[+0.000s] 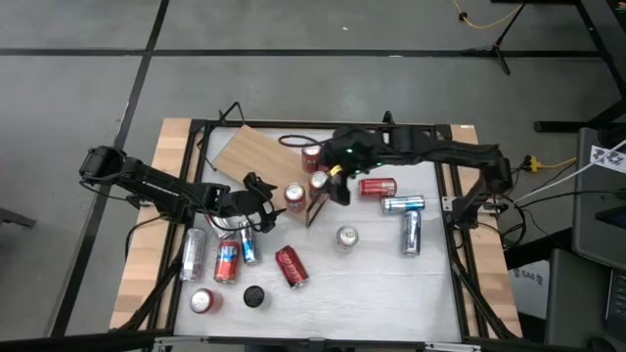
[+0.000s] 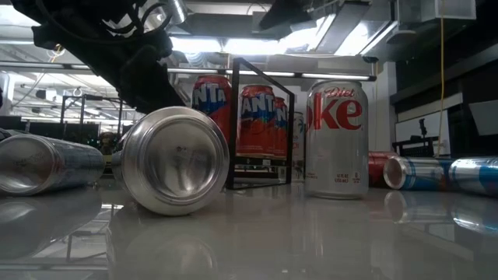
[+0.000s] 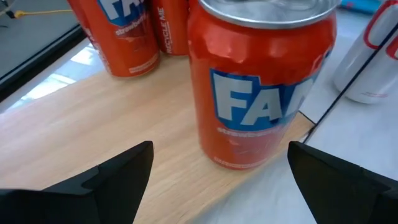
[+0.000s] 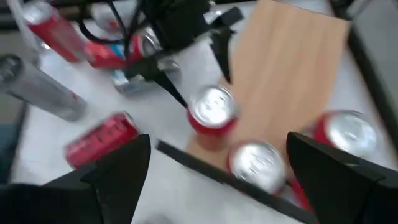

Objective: Pick and place cans onto a shelf
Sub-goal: Put the bottom right red soda can on the shelf aligned with the other red soda can

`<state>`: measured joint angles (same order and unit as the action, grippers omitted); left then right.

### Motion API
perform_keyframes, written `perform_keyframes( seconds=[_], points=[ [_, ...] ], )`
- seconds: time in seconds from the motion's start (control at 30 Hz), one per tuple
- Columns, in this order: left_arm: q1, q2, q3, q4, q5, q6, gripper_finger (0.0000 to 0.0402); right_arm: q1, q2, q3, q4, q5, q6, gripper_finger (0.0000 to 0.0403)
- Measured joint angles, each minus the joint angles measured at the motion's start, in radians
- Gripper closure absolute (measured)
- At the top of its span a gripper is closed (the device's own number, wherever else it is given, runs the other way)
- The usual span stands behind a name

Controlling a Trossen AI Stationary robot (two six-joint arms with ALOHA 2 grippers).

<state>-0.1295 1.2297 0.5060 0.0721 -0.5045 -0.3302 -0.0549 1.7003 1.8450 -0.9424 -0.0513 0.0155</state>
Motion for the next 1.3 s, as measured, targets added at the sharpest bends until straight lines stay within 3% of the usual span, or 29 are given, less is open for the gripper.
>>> perform_keyframes(
  seconds=[0.2,0.47,0.73,1.03,1.3],
  points=[
    [0.000,0.000,0.000,0.037,0.002,0.044,0.0035,0.081,-0.048,-0.011,-0.119,0.112,-0.049,0.0040],
    [0.007,0.000,0.000,0.069,0.036,0.180,0.0035,0.121,-0.113,-0.174,-0.098,0.060,-0.042,0.0040],
    [0.050,0.000,0.000,0.115,0.072,0.184,0.0035,0.120,-0.114,-0.243,-0.036,0.059,-0.022,0.0040],
    [0.091,0.001,0.000,0.134,0.156,0.185,0.0035,0.120,-0.112,-0.270,-0.023,0.059,-0.021,0.0040],
    [0.092,0.001,0.000,0.161,0.162,0.189,0.0035,0.120,-0.112,-0.270,0.019,0.059,-0.021,0.0040]
  ],
)
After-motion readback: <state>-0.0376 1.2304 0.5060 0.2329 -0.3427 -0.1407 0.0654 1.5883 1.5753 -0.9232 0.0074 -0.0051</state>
